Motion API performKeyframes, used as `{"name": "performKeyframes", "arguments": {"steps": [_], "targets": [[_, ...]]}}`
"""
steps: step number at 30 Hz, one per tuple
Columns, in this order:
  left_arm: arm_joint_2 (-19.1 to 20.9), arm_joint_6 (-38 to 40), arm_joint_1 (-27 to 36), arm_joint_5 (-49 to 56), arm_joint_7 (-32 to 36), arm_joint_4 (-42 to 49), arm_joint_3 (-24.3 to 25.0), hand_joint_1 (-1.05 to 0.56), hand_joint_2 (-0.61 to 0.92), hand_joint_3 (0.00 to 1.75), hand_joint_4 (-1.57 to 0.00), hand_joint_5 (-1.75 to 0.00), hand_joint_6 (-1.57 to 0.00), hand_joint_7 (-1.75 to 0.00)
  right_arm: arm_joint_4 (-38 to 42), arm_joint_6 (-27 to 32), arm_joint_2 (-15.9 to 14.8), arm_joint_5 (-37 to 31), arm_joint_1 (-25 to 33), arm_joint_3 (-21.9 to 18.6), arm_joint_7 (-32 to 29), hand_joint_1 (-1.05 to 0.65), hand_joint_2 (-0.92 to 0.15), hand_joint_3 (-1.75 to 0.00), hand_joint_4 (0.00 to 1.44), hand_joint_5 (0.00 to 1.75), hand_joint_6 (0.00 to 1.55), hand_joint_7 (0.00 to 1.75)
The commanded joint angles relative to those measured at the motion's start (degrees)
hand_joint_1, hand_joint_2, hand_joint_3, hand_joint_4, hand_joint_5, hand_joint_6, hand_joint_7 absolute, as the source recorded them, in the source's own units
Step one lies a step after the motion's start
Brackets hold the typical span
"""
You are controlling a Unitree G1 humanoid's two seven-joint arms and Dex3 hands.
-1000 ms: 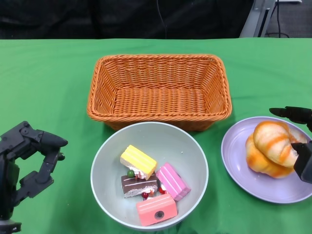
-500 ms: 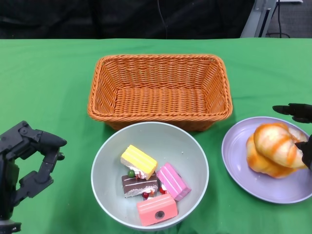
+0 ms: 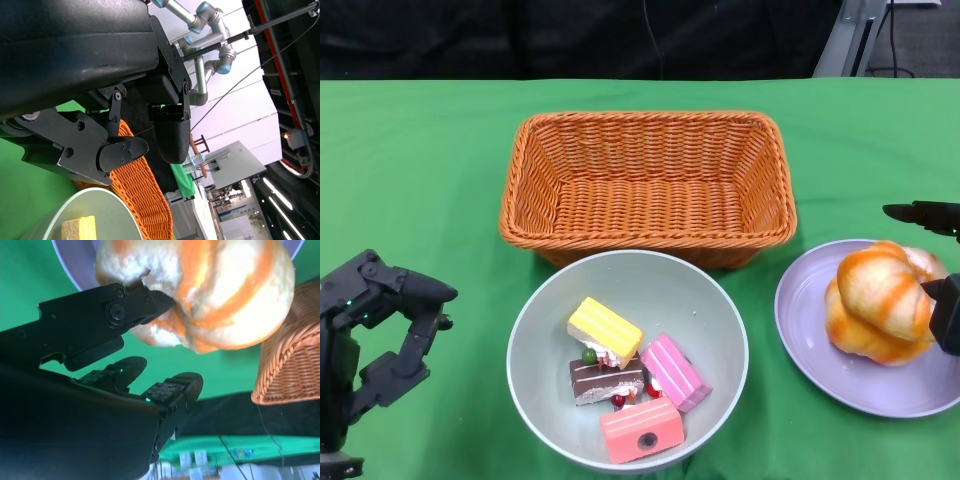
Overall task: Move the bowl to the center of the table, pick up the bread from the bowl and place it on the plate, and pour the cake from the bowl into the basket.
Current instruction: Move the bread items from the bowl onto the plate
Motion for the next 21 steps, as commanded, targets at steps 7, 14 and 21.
{"name": "performKeyframes", "arguments": {"steps": [7, 14, 21], "targets": [[0.9, -0.7, 0.3, -0.4, -0.6, 0.6, 0.5, -0.01, 0.76, 0.68, -0.74, -1.40, -0.78, -1.11, 0.0, 2.1, -1.8, -14.2, -4.1, 7.4, -17.9, -0.72, -0.84, 0.00, 0.76, 0.04, 0.60, 0.03], [0.7, -0.7, 0.4, -0.7, -0.8, 0.4, 0.3, 0.00, 0.78, 0.67, -0.74, -1.41, -0.79, -1.10, 1.4, -0.1, -1.8, -14.1, -6.1, 8.7, -18.3, -0.65, -0.76, 0.00, 0.77, 0.02, 0.59, 0.00], [1.2, -1.2, 0.2, -0.7, -1.2, 0.9, 0.3, 0.00, 0.79, 0.64, -0.73, -1.42, -0.78, -1.10, -0.8, 0.5, -2.1, -11.4, -5.5, 7.9, -12.9, -0.49, -0.71, 0.00, 0.70, 0.00, 0.51, 0.00]]}}
